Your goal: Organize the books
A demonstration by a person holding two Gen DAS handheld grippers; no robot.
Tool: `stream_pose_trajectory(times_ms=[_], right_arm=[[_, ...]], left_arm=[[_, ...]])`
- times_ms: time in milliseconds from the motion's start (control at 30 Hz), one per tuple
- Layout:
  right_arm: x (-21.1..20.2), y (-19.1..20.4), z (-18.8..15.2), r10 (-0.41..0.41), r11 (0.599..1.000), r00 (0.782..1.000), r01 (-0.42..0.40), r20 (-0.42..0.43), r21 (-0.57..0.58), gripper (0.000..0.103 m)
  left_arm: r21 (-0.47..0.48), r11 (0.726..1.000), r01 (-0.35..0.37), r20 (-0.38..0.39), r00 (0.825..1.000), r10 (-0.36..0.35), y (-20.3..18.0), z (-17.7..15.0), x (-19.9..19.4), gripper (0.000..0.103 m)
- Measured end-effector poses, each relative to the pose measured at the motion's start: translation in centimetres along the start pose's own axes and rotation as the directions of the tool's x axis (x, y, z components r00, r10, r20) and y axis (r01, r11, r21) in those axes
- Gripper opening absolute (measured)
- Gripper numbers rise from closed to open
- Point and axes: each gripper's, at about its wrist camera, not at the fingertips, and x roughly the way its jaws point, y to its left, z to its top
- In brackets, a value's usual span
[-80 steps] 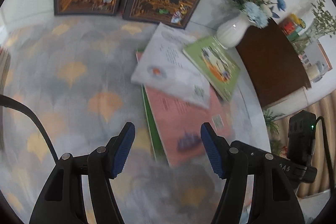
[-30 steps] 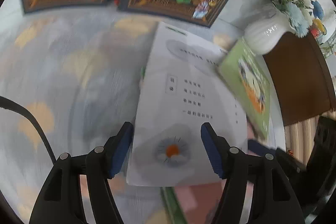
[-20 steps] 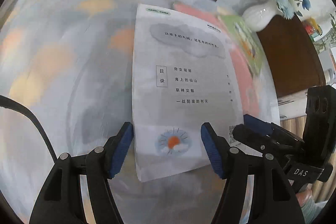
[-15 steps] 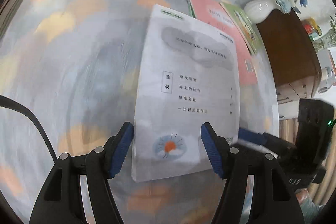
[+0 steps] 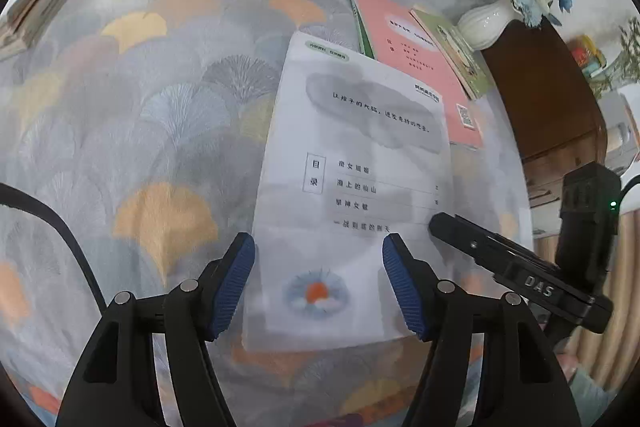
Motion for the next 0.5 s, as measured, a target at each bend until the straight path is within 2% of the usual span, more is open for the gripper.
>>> stream_pose_trajectory(times_ms=[67, 133, 233, 333, 433, 500], right_arm=[[-0.1, -0.3, 0.2, 0.031, 0.999, 1.0, -0.03, -0.004, 0.041, 0.039], [-1.0, -1.3, 0.3, 0.107, 0.986, 0.994, -0.107, 0.003, 0.131, 0.039], [-3.4, -0.4, 1.2, 0.238, 0.954, 0.97, -0.244, 0.058, 0.173, 0.038], [-5.4, 3.0, 2.3, 0.316, 0.939, 0.945, -0.325, 0.087, 0.115, 0.038], [-6.5, 7.6, 3.4, 0.348, 0.936, 0.933, -0.351, 0.095, 0.009, 0.038], [-6.4, 10.6, 3.9, 0.387, 0.922, 0.918, -0.386, 0.081, -0.037, 0.038]], left_arm=[[-0.024, 1.0, 0.017, -0.001, 1.0, -0.017, 0.4, 0.0, 0.1, 0.063], [-0.035, 0.999, 0.035, 0.003, 0.999, -0.035, 1.0, -0.1, -0.1, 0.064], [-0.055, 0.996, 0.063, 0.011, 0.998, -0.063, 1.7, -0.2, -0.4, 0.064], [-0.1, 0.99, 0.102, 0.014, 0.995, -0.101, 2.6, 0.0, -1.0, 0.064], [-0.161, 0.981, 0.111, 0.121, 0.988, -0.092, 4.4, 0.0, -4.3, 0.064], [-0.209, 0.974, 0.093, 0.208, 0.977, -0.049, 6.4, 0.2, -7.6, 0.064]])
